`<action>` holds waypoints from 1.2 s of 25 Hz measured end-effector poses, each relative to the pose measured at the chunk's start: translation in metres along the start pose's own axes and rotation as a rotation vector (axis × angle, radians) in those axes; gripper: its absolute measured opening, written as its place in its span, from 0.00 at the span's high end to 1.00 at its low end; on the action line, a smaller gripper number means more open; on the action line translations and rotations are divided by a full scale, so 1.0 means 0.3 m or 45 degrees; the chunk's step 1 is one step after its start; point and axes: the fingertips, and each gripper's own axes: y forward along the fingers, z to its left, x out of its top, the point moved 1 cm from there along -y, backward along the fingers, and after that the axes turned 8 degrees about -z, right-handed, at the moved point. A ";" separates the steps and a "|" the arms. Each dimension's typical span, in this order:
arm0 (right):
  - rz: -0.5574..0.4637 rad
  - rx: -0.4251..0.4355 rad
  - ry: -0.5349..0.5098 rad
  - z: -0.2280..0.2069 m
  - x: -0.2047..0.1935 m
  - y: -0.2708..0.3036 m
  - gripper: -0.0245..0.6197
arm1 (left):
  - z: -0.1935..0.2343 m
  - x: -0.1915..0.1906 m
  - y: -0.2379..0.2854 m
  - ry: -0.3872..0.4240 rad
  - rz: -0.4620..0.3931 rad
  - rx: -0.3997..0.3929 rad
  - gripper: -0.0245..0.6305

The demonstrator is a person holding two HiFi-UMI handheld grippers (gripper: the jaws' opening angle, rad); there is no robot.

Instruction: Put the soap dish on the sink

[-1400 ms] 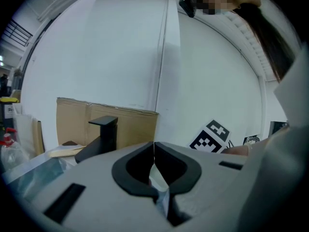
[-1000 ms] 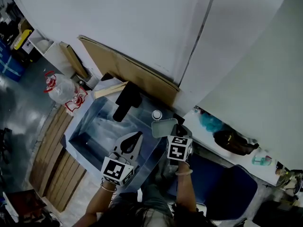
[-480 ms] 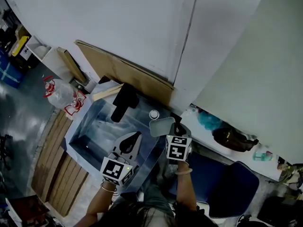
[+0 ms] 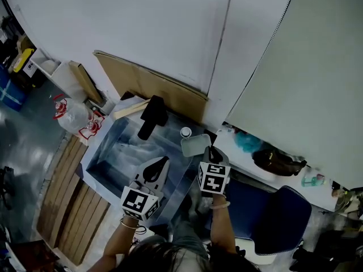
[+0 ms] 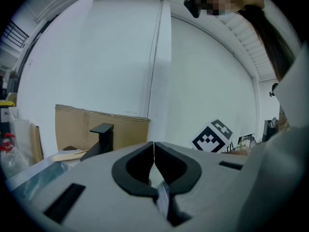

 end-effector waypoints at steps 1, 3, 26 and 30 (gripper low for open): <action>-0.007 0.000 0.000 0.010 0.003 -0.016 0.90 | -0.002 0.006 -0.014 0.000 -0.006 -0.002 0.95; -0.019 0.002 -0.003 0.032 0.007 -0.049 0.90 | -0.010 0.016 -0.044 0.003 -0.015 -0.007 0.95; -0.185 0.006 -0.025 0.315 0.030 -0.483 0.92 | -0.103 0.145 -0.455 0.030 -0.154 -0.081 0.95; -0.217 0.003 -0.040 0.364 0.032 -0.563 0.92 | -0.125 0.166 -0.532 0.029 -0.182 -0.089 0.95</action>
